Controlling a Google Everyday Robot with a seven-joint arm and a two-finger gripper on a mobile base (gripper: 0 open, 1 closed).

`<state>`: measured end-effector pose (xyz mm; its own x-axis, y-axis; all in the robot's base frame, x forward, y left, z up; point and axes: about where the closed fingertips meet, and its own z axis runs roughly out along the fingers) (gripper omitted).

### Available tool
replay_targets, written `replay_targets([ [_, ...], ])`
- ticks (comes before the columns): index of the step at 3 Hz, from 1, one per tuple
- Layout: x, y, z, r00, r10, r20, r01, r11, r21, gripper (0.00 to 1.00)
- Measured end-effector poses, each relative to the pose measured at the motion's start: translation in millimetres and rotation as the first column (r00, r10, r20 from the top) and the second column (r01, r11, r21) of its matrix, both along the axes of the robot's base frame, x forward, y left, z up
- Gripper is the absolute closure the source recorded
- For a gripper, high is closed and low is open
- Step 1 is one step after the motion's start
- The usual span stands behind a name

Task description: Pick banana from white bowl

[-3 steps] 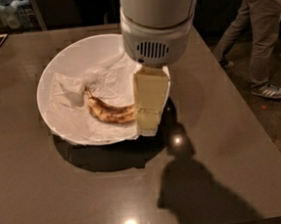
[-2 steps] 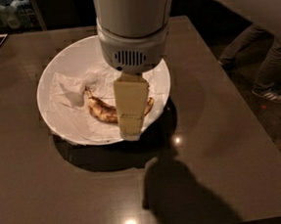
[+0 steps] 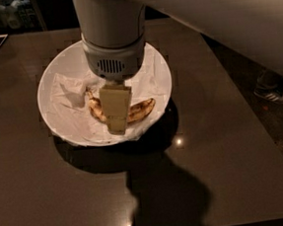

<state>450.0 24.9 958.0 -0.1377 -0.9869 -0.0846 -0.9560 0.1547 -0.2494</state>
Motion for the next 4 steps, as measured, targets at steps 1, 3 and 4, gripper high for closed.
replay_targets([
  [1, 15.5, 0.6, -17.9, 0.9985, -0.012, -0.052, 0.013, 1.0, 0.007, 0.2],
  [3, 31.1, 7.5, -54.2, 0.988, 0.003, -0.154, -0.001, 1.0, 0.018, 0.29],
  [4, 34.8, 13.9, -66.5, 0.9819, 0.025, -0.188, -0.021, 1.0, 0.023, 0.4],
])
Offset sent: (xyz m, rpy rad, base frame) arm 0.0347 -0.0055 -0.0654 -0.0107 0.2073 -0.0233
